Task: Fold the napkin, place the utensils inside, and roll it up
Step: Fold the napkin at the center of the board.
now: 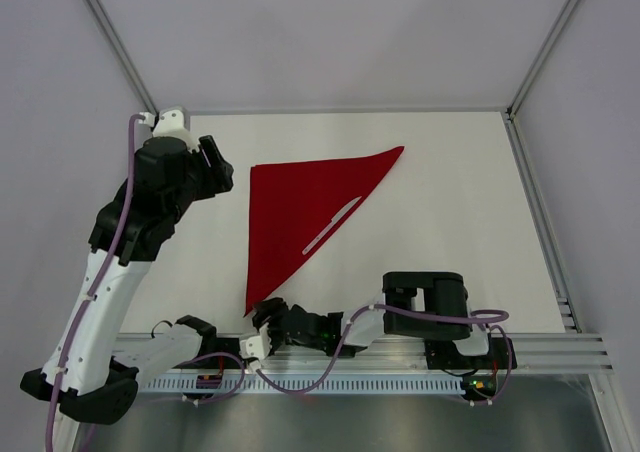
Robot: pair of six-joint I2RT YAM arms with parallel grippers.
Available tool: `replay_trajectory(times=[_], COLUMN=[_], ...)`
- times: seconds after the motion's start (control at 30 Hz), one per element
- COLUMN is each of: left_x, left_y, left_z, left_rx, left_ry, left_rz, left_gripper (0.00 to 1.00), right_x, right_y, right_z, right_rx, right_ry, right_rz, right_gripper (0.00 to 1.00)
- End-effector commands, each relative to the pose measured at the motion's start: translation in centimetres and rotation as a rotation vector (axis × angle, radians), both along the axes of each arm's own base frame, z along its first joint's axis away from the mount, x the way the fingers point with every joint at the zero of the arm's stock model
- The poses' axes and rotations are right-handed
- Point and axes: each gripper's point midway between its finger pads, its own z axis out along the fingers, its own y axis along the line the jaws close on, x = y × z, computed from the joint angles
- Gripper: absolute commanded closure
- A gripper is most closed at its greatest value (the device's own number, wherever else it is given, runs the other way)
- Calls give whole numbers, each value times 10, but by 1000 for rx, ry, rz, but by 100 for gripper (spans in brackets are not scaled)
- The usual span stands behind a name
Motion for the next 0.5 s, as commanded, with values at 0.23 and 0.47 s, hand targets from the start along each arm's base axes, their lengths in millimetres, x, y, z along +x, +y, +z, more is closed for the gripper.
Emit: replay_trajectory(times=[0.23, 0.47], left_x=[6, 7], left_y=[0, 0], left_z=[-1, -4], left_rx=[13, 23], left_ry=[-15, -10], left_rz=[5, 3], left_gripper=[36, 36], right_x=[8, 5], right_y=[24, 24], right_z=[18, 9], right_rx=[92, 74], right_ry=[19, 31], right_rz=[16, 31], right_gripper=[42, 47])
